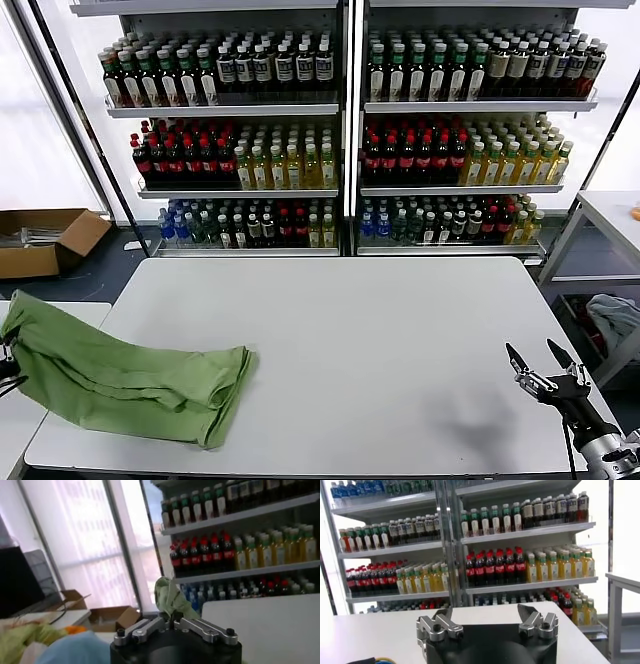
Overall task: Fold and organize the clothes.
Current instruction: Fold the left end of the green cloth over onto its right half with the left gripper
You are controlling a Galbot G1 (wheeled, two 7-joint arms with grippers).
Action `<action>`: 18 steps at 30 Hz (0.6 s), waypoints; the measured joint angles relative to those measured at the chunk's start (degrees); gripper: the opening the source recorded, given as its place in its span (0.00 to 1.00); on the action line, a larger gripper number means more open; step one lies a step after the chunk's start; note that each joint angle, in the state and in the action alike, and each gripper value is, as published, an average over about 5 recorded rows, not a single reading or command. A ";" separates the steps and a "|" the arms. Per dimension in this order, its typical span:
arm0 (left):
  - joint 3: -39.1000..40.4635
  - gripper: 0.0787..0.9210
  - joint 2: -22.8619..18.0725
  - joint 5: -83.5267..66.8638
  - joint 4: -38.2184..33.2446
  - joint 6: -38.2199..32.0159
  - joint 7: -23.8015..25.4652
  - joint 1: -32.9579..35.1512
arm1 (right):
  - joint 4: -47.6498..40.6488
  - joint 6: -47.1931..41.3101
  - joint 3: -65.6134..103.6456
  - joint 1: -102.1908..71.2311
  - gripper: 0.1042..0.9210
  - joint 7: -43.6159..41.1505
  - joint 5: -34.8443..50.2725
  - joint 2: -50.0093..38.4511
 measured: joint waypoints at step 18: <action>24.81 0.03 -6.08 11.40 -8.87 -1.07 1.48 -3.04 | 0.71 0.63 1.80 -2.13 0.88 -0.27 -0.74 1.86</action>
